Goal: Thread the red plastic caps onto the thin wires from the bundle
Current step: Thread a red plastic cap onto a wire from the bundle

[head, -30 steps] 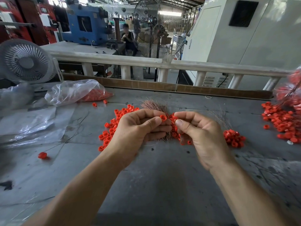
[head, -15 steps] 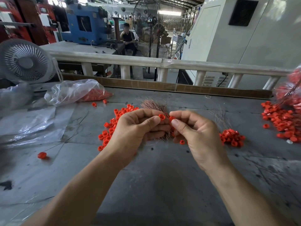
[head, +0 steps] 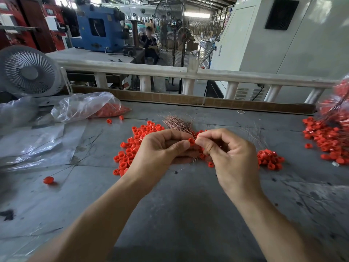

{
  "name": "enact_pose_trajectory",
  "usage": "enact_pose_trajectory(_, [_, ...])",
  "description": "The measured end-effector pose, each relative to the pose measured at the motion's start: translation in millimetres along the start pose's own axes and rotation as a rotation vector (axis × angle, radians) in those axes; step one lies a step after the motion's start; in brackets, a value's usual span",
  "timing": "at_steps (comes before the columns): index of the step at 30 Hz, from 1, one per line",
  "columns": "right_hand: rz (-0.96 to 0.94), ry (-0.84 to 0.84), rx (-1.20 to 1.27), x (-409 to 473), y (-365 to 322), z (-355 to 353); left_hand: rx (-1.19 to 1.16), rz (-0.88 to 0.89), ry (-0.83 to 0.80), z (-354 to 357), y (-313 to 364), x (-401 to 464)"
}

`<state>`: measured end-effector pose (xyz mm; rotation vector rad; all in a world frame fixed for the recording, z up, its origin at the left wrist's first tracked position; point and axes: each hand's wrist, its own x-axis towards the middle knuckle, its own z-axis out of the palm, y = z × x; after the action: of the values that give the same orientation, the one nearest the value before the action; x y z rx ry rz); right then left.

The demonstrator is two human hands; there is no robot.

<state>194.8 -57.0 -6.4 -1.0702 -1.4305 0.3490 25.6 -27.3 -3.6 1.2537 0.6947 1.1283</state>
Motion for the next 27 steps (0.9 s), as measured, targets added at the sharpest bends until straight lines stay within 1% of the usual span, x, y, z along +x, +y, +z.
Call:
enact_pose_trajectory(8, [-0.122, -0.084, -0.206, 2.2, -0.6, 1.3, 0.046, 0.041, 0.024, -1.0, -3.1, -0.2])
enact_pose_trajectory(16, [-0.158, -0.064, -0.283, 1.1, -3.5, -0.4, 0.112, 0.055, 0.044, -0.7, -5.0, 1.3])
enact_pose_trajectory(27, [-0.205, -0.090, -0.334, 1.7, -3.4, -1.3, 0.197, 0.104, 0.045, -0.6, -5.6, 0.0])
